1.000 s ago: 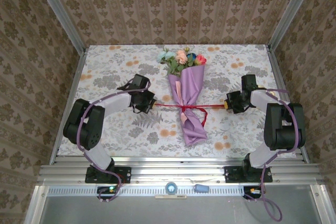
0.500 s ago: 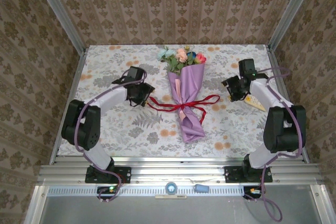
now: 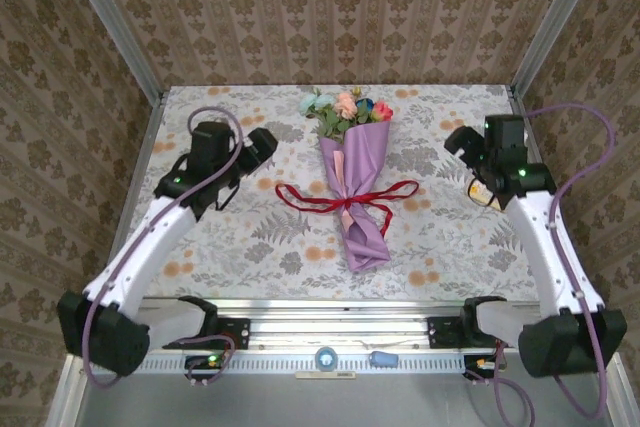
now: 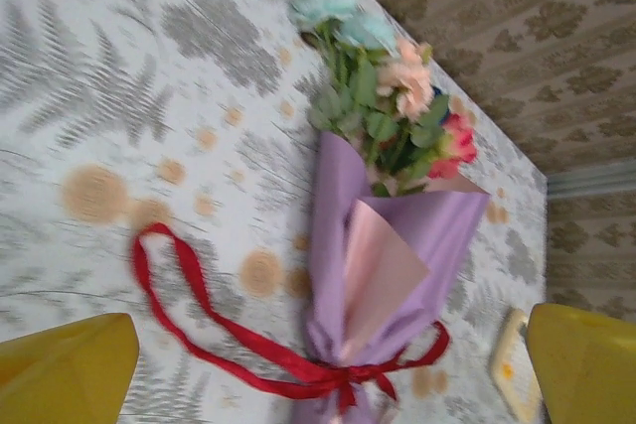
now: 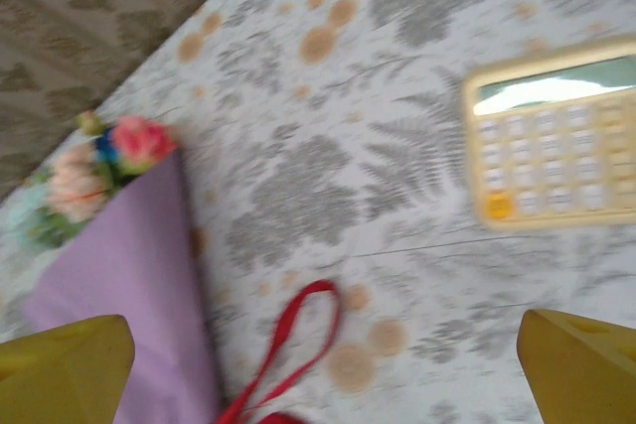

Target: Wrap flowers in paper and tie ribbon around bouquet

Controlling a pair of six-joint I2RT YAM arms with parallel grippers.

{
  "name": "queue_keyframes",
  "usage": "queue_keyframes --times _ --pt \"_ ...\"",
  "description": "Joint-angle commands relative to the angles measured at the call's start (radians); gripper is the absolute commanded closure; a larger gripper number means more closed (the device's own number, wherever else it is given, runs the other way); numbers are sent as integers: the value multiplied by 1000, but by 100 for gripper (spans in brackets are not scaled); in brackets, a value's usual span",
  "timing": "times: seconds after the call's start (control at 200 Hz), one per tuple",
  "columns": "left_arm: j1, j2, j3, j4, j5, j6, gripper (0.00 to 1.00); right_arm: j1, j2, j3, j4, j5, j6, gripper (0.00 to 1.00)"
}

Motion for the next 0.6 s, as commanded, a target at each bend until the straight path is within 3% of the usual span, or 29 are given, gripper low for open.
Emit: queue_keyframes --times 0.0,0.04,0.1,0.18,0.235,0.295,0.35,0.49,0.595 --pt "3 -71 -47 -246 -287 102 0 22 -26 -120 -52 281 -75 0" --pt "-7 -95 -63 -325 -444 86 0 22 -53 -187 21 293 -124 0" --pt "-5 -138 -124 -358 -589 129 0 31 -104 -339 249 290 -262 0" --pt "-4 -208 -239 -266 -703 319 0 75 -154 -524 521 357 -394 0" --pt "-3 -265 -322 -132 -714 516 0 104 -158 -590 617 372 -486 0" --pt "7 -312 -400 -23 -725 631 0 119 -133 -626 682 362 -538 0" --pt "37 -342 -459 54 -718 670 0 124 -87 -643 729 335 -557 0" --pt "157 -337 -598 281 -576 758 0 141 57 -669 903 300 -611 0" --pt "219 -245 -701 594 -503 847 0 142 131 -659 1034 249 -653 0"
